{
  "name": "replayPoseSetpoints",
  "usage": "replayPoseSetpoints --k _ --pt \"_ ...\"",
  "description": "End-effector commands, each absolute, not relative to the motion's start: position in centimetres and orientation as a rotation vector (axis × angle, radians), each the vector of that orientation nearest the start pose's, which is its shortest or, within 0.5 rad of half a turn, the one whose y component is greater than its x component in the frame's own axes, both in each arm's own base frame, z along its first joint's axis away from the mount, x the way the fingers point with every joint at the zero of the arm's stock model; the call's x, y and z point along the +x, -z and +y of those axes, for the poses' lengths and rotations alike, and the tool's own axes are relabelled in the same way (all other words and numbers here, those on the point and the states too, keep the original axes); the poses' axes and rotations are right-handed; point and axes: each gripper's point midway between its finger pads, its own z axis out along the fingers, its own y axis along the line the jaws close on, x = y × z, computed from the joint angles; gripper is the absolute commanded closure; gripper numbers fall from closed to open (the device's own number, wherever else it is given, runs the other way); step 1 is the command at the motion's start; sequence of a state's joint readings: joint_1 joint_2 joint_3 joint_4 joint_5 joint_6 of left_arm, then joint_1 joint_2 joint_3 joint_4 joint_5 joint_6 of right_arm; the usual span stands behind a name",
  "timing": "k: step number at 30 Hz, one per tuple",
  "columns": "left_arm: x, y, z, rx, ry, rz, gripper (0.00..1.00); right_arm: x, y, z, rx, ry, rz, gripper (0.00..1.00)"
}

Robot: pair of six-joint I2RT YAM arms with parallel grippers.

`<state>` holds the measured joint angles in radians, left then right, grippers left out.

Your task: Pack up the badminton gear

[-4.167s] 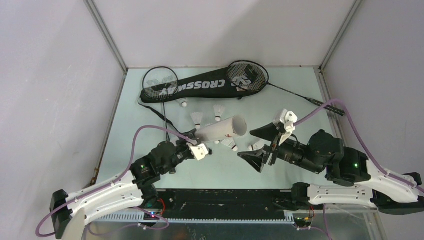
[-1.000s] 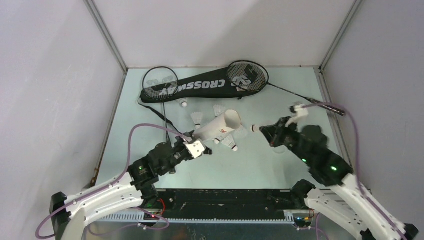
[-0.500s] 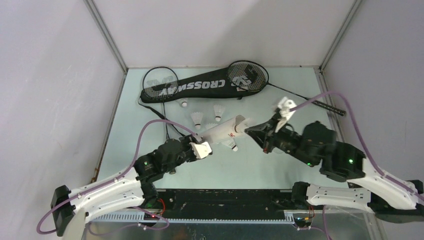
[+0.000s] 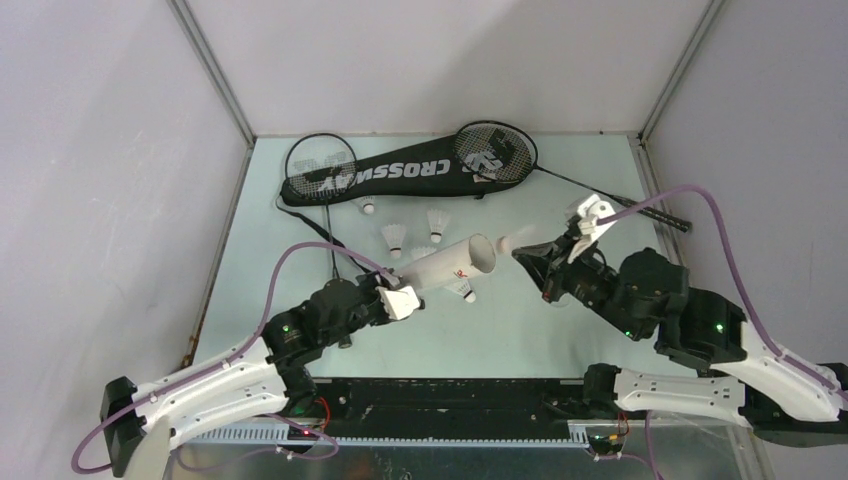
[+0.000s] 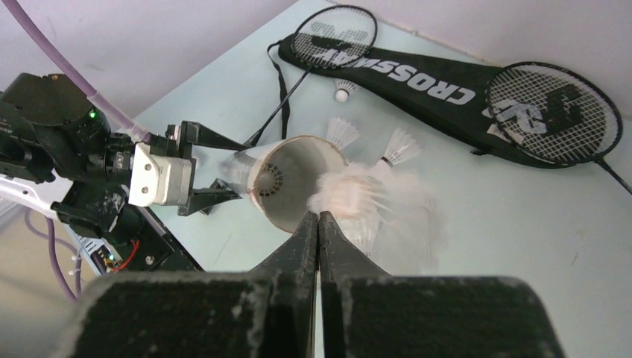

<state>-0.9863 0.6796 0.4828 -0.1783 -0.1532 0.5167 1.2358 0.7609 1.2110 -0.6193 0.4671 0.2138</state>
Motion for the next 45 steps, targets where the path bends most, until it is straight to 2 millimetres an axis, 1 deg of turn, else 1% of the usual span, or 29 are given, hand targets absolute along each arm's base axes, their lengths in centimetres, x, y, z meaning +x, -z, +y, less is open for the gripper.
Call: replayPoseSetpoints --k 1,3,5,8,11,17,19,20,21,24,27,28,29,32,35,37,38,39,40,41,42,43,44,45 --pt "19.6 -19.1 -21.8 1.213 0.194 1.419 1.0 14.8 -39.7 20.0 -0.521 -0.667 1.633 1.0" --pt "19.6 -19.0 -21.8 1.219 0.193 1.423 1.0 14.7 -39.1 20.6 -0.565 -0.656 1.646 1.0" --pt "19.6 -18.8 -21.9 1.225 0.194 1.427 1.0 14.9 -38.5 20.9 -0.584 -0.634 1.66 1.0" --pt "19.6 -18.8 -21.9 1.224 0.198 1.425 1.0 15.2 -38.2 20.9 -0.585 -0.612 1.672 1.0" --pt "19.4 -18.9 -22.0 1.228 0.209 1.414 1.0 14.9 -37.9 21.8 -0.614 -0.639 1.676 1.0" --pt "19.2 -19.2 -22.1 1.227 0.225 1.394 1.0 13.8 -36.3 24.9 -0.719 -0.739 1.726 1.0" --pt "19.1 -19.2 -22.2 1.232 0.231 1.389 1.0 12.9 -36.0 26.3 -0.773 -0.829 1.738 1.0" --pt "18.9 -19.2 -22.3 1.236 0.239 1.385 1.0 13.0 -35.9 26.7 -0.774 -0.844 1.747 1.0" --pt "18.8 -19.3 -22.3 1.239 0.245 1.379 1.0 12.7 -35.7 27.0 -0.781 -0.879 1.759 1.0" --pt "18.2 -19.4 -22.6 1.254 0.278 1.345 1.0 13.5 -34.9 27.2 -0.734 -0.904 1.828 1.0" --pt "17.6 -19.8 -22.5 1.255 0.301 1.305 1.0 13.5 -34.3 27.9 -0.749 -0.972 1.871 1.0" --pt "17.1 -19.6 -22.8 1.28 0.33 1.284 1.0 13.5 -34.1 28.3 -0.756 -0.986 1.878 1.0" --pt "16.6 -19.9 -23.0 1.291 0.351 1.254 1.0 13.2 -34.0 28.7 -0.776 -1.013 1.881 1.0" --pt "16.0 -19.9 -23.0 1.301 0.375 1.218 1.0 12.8 -33.4 30.1 -0.82 -1.067 1.896 1.0" --pt "16.0 -20.0 -23.0 1.299 0.376 1.216 1.0 12.8 -32.7 31.1 -0.843 -1.087 1.917 1.0" --pt "16.2 -20.0 -23.0 1.295 0.37 1.224 1.0 12.8 -32.8 31.2 -0.844 -1.089 1.909 0.99" --pt "16.3 -20.0 -23.1 1.293 0.366 1.231 1.0 12.9 -33.0 31.1 -0.838 -1.084 1.904 0.96" --pt "16.6 -20.0 -23.0 1.281 0.356 1.242 1.0 12.8 -33.6 30.7 -0.835 -1.081 1.888 0.86" --pt "16.7 -20.0 -23.0 1.278 0.351 1.249 1.0 13.0 -34.0 30.2 -0.818 -1.064 1.878 0.8" --pt "16.9 -20.0 -22.9 1.27 0.342 1.259 1.0 12.8 -34.9 29.4 -0.805 -1.057 1.858 0.67" --pt "17.0 -19.9 -22.9 1.267 0.34 1.263 1.0 13.1 -35.7 28.7 -0.773 -1.033 1.84 0.62" --pt "17.1 -20.0 -22.8 1.257 0.335 1.268 1.0 12.8 -36.7 27.5 -0.751 -1.025 1.808 0.52" --pt "17.2 -20.0 -22.8 1.25 0.335 1.272 1.0 13.2 -37.3 26.6 -0.713 -0.994 1.792 0.44" --pt "17.3 -20.0 -22.7 1.241 0.328 1.277 1.0 12.9 -38.4 25.2 -0.686 -0.987 1.753 0.4"
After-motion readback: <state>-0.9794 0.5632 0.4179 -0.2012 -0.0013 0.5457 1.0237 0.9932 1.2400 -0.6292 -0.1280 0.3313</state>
